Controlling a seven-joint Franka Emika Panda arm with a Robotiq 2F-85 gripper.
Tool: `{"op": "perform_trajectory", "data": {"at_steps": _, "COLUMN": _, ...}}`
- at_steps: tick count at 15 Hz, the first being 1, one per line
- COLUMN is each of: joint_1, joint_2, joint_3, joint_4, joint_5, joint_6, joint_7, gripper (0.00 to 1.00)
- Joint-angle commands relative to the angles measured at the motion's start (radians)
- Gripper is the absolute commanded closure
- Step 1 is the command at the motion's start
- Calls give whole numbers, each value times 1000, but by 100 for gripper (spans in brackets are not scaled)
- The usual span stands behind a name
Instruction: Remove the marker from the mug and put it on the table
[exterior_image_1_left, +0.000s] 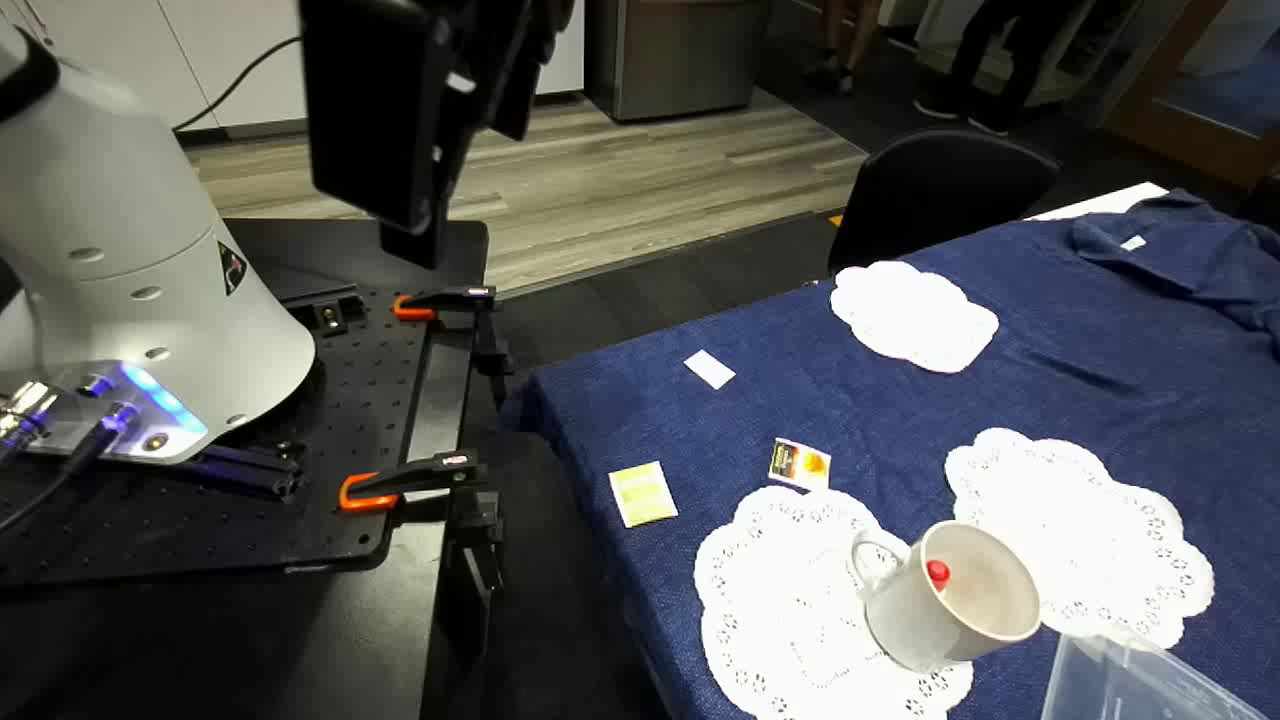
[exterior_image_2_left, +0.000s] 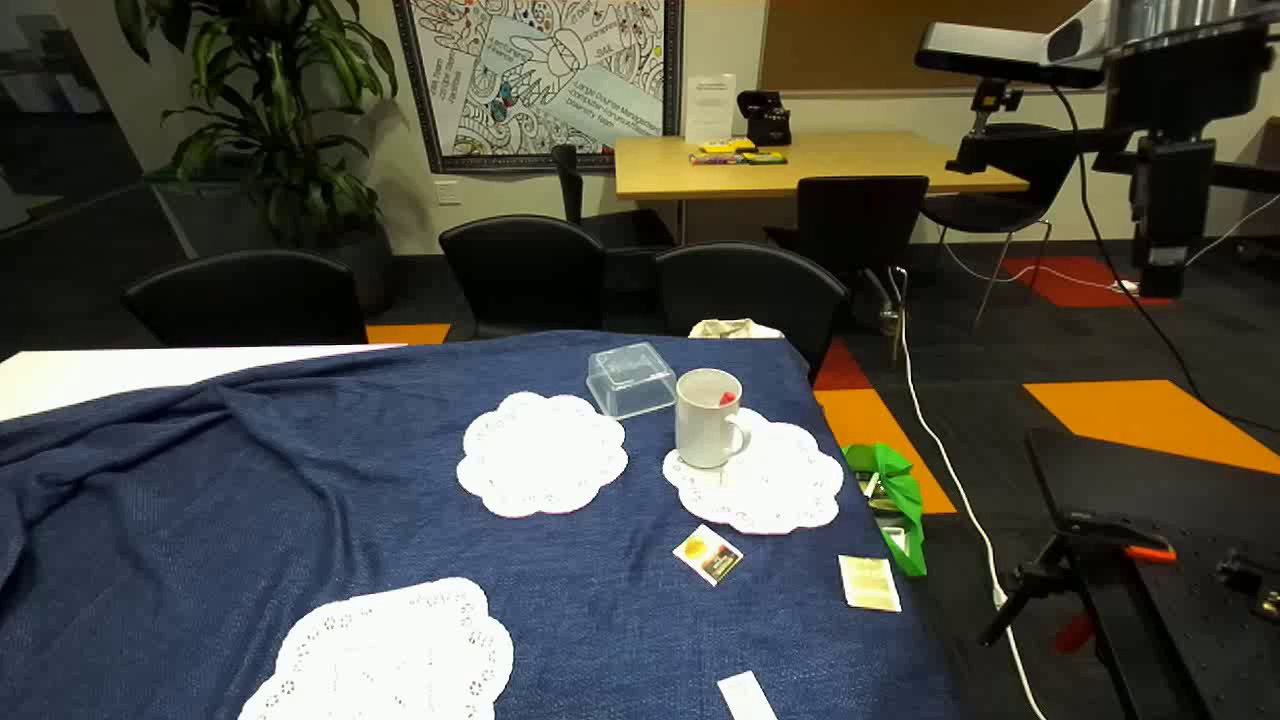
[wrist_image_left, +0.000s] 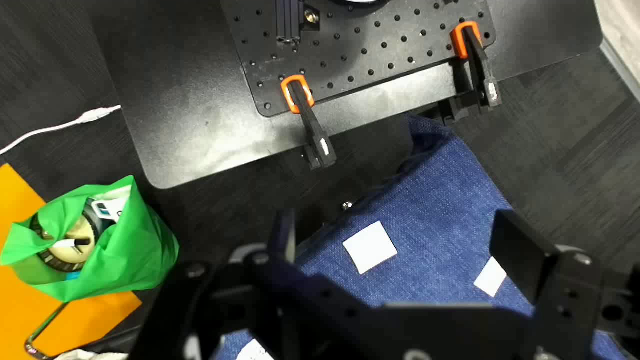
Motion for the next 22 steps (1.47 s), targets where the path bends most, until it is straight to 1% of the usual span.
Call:
{"op": "perform_trajectory", "data": {"at_steps": 1, "joint_1": -15, "joint_2": 3, "joint_3": 14, "joint_4": 2, "joint_5": 7, "joint_6": -2, "joint_7": -7, "gripper": 0}}
{"op": "perform_trajectory", "data": {"at_steps": 6, "joint_1": -10, "joint_2": 2, "joint_3": 21, "joint_4": -1, "joint_5": 8, "joint_6": 13, "joint_7": -1, "gripper": 0}}
{"op": "perform_trajectory", "data": {"at_steps": 10, "joint_1": 16, "joint_2": 5, "joint_3": 82, "joint_4": 3, "joint_5": -2, "joint_6": 83, "joint_7": 30, "gripper": 0}}
{"op": "perform_trajectory", "data": {"at_steps": 13, "joint_1": 38, "joint_2": 36, "joint_3": 131, "joint_4": 22, "joint_5": -6, "joint_6": 170, "joint_7": 48, "gripper": 0}}
{"op": "perform_trajectory", "data": {"at_steps": 15, "joint_1": 44, "joint_2": 80, "joint_3": 151, "joint_4": 47, "joint_5": -12, "joint_6": 242, "joint_7": 60, "gripper": 0}}
{"op": "perform_trajectory", "data": {"at_steps": 18, "joint_1": 46, "joint_2": 168, "joint_3": 156, "joint_4": 103, "joint_5": -15, "joint_6": 321, "joint_7": 62, "gripper": 0}}
{"op": "perform_trajectory", "data": {"at_steps": 20, "joint_1": 40, "joint_2": 236, "joint_3": 153, "joint_4": 164, "joint_5": -24, "joint_6": 324, "joint_7": 63, "gripper": 0}}
{"op": "perform_trajectory", "data": {"at_steps": 22, "joint_1": 37, "joint_2": 315, "joint_3": 147, "joint_4": 250, "joint_5": -25, "joint_6": 301, "joint_7": 63, "gripper": 0}}
